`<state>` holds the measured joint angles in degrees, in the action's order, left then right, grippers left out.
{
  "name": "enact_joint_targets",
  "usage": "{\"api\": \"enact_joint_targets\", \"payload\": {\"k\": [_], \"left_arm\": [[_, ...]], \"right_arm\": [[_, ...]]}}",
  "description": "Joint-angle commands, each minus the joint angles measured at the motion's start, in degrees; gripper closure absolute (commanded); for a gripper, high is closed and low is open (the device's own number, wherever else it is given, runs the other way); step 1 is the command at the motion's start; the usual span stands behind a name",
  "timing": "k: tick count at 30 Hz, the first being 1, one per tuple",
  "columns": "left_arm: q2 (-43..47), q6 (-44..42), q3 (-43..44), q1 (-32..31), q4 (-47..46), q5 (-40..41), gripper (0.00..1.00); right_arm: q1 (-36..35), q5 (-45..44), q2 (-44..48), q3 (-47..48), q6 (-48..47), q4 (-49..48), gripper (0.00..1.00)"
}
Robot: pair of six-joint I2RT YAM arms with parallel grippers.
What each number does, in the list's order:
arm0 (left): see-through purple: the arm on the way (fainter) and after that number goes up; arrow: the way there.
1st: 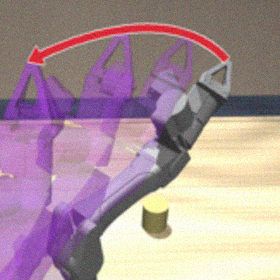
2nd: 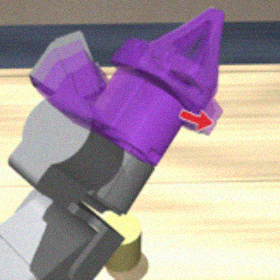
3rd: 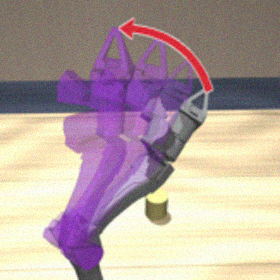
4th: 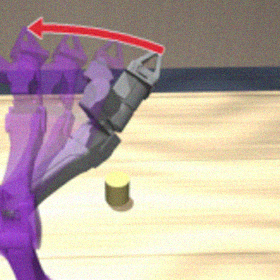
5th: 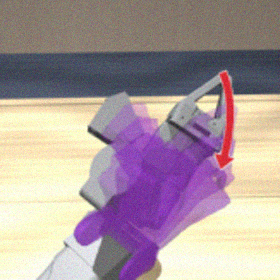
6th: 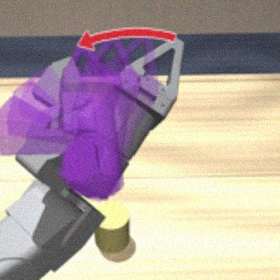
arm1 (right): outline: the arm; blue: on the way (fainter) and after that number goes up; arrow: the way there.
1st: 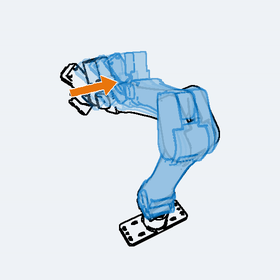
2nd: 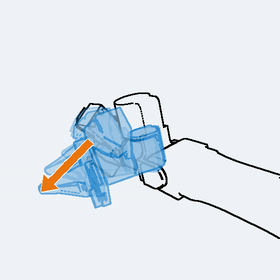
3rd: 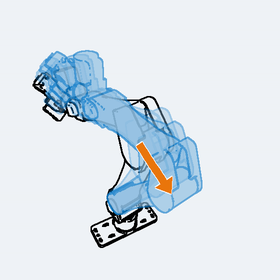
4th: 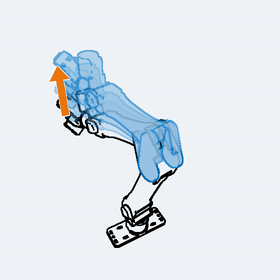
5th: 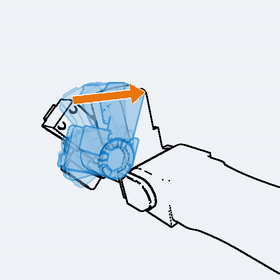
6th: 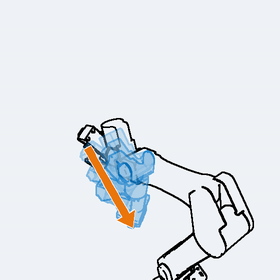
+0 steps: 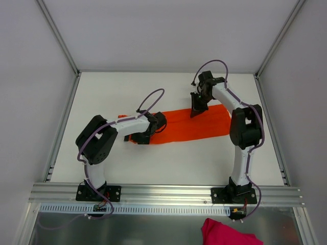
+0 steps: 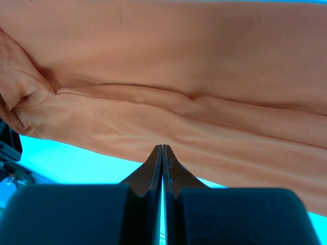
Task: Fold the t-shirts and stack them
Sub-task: Fold the other side of the tshirt into a rectangle
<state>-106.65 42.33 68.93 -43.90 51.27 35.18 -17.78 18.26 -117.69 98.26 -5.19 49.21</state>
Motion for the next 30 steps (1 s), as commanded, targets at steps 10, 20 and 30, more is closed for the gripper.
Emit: {"api": "enact_joint_targets", "payload": {"k": [10, 20, 30], "left_arm": [[-4.8, 6.8, 4.1, -0.4, 13.4, 11.0, 0.30], [-7.4, 11.4, 6.5, -0.4, 19.9, 15.4, 1.00], [-1.2, 7.7, 2.4, -0.6, 21.4, 6.2, 1.00]], "right_arm": [[-0.7, 7.1, -1.7, -0.9, 0.3, -2.0, 0.99], [-1.7, 7.5, -0.9, -1.1, -0.2, -2.4, 0.99], [-1.7, 4.7, -1.4, -0.2, -1.0, -1.1, 0.99]]}}
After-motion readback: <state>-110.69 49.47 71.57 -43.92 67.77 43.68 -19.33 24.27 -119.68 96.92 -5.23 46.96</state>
